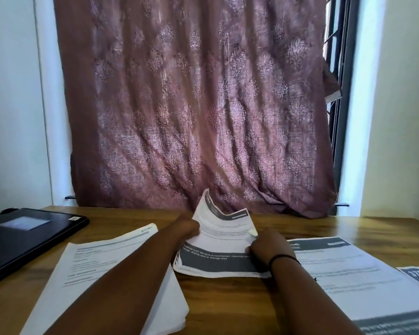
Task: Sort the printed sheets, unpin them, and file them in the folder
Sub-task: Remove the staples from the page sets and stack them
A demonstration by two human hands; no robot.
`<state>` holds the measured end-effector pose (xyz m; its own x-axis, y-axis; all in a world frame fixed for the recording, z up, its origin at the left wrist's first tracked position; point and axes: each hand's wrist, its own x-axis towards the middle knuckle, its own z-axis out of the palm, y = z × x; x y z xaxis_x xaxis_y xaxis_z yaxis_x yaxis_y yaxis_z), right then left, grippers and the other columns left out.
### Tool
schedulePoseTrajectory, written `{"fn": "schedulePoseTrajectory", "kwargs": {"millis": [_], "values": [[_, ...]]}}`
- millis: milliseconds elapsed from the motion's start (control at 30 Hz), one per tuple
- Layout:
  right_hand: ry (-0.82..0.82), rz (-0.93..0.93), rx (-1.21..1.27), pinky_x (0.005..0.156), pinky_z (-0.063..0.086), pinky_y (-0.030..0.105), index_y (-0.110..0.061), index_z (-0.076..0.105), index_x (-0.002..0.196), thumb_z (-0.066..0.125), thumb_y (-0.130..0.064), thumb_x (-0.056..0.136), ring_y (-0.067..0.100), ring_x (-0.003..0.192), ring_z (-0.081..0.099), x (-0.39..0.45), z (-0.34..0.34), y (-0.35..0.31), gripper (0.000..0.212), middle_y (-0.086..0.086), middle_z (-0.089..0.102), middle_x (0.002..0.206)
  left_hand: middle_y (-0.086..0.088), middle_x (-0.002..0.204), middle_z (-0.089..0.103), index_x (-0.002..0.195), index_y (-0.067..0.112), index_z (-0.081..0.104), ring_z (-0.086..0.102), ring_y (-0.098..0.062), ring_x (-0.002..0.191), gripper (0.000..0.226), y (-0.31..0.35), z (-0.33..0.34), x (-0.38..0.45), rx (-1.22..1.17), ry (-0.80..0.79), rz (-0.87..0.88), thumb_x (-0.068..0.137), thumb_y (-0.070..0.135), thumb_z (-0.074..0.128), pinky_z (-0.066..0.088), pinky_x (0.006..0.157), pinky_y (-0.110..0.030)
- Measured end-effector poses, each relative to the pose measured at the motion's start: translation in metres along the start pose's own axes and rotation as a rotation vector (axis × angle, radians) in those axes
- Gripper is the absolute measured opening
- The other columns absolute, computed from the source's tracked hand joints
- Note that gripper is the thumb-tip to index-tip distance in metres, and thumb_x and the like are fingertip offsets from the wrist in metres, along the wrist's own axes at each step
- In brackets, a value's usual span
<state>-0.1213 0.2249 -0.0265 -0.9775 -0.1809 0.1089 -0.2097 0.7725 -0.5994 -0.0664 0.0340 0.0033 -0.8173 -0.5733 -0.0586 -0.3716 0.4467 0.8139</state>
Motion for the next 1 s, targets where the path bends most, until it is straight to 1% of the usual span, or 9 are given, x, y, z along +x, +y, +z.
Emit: {"fn": "schedulePoseTrajectory", "kwargs": {"millis": [67,200,333,467,567,633,800,933,1000], "values": [[0.059,0.007,0.073,0.076,0.045,0.028,-0.010,0.065,0.093,0.065,-0.022,0.081,0.030,0.096,0.065,-0.002,-0.004,0.001,0.017,0.013,0.070,0.104,-0.010,0.092,0.066,0.125,-0.007,0.054,0.057,-0.018,0.072,0.034,-0.002,-0.002,-0.003,-0.179,-0.027,0.006,0.092,-0.001,0.052,0.046,0.066,-0.023],[0.262,-0.036,0.244,0.072,0.042,0.030,-0.007,0.068,0.096,0.064,-0.026,0.087,0.034,0.093,0.063,-0.008,-0.017,-0.005,0.022,0.016,0.069,0.101,-0.012,0.124,0.062,0.126,-0.001,0.056,0.060,-0.027,0.094,0.031,0.001,-0.011,-0.018,-0.453,-0.012,0.030,0.096,0.002,0.050,0.050,0.084,-0.034],[0.453,-0.171,0.541,0.058,0.037,0.033,-0.008,0.064,0.083,0.067,-0.040,0.085,0.032,0.075,0.058,-0.017,-0.028,-0.023,0.032,0.012,0.063,0.077,-0.005,0.114,0.061,0.124,0.003,0.056,0.061,-0.023,0.084,0.028,0.001,-0.031,-0.024,-0.775,0.139,0.067,0.097,0.003,0.047,0.050,0.070,-0.032],[0.332,-0.153,0.825,0.054,0.039,0.029,-0.005,0.066,0.080,0.076,-0.037,0.078,0.018,0.062,0.055,-0.029,-0.021,-0.039,0.034,0.006,0.064,0.071,-0.002,0.093,0.061,0.106,0.013,0.054,0.057,-0.017,0.068,0.015,0.006,-0.046,-0.037,-1.014,0.275,0.089,0.099,0.004,0.045,0.045,0.053,-0.028],[0.047,-0.057,1.132,0.060,0.051,0.034,-0.010,0.070,0.086,0.083,-0.027,0.072,0.022,0.059,0.059,-0.038,-0.001,-0.049,0.026,0.008,0.069,0.074,-0.002,0.091,0.063,0.108,0.014,0.053,0.062,-0.020,0.077,0.017,0.005,-0.043,-0.050,-1.068,0.319,0.149,0.098,0.004,0.044,0.053,0.063,-0.034],[-0.117,0.006,1.274,0.072,0.056,0.054,-0.005,0.070,0.090,0.082,-0.015,0.073,0.031,0.068,0.065,-0.044,0.011,-0.056,0.023,0.015,0.071,0.078,-0.003,0.107,0.064,0.118,0.018,0.052,0.064,-0.024,0.090,0.023,0.000,-0.035,-0.055,-1.068,0.302,0.181,0.099,0.006,0.044,0.056,0.078,-0.042],[0.043,-0.032,1.255,0.080,0.055,0.046,-0.002,0.064,0.085,0.065,0.014,0.077,0.035,0.081,0.066,-0.037,0.010,-0.056,0.018,0.016,0.069,0.083,-0.001,0.114,0.066,0.119,0.022,0.055,0.064,-0.023,0.100,0.027,-0.018,-0.028,-0.067,-1.073,0.155,0.173,0.097,0.006,0.049,0.054,0.090,-0.044],[-0.004,-0.124,1.175,0.084,0.054,0.051,-0.002,0.060,0.096,0.060,0.017,0.079,0.038,0.090,0.064,-0.025,-0.006,-0.040,0.025,0.023,0.067,0.102,-0.004,0.080,0.075,0.101,0.010,0.060,0.070,-0.019,0.076,0.018,-0.032,-0.071,-0.071,-1.142,0.047,0.134,0.095,-0.001,0.047,0.058,0.063,-0.034],[-0.037,-0.143,1.161,0.082,0.055,0.051,0.000,0.060,0.099,0.060,0.018,0.080,0.038,0.091,0.066,-0.021,-0.009,-0.029,0.026,0.024,0.067,0.106,-0.010,0.077,0.074,0.098,0.005,0.062,0.069,-0.026,0.077,0.019,-0.042,-0.106,-0.065,-1.164,0.031,0.111,0.094,0.005,0.043,0.055,0.071,-0.041]]}}
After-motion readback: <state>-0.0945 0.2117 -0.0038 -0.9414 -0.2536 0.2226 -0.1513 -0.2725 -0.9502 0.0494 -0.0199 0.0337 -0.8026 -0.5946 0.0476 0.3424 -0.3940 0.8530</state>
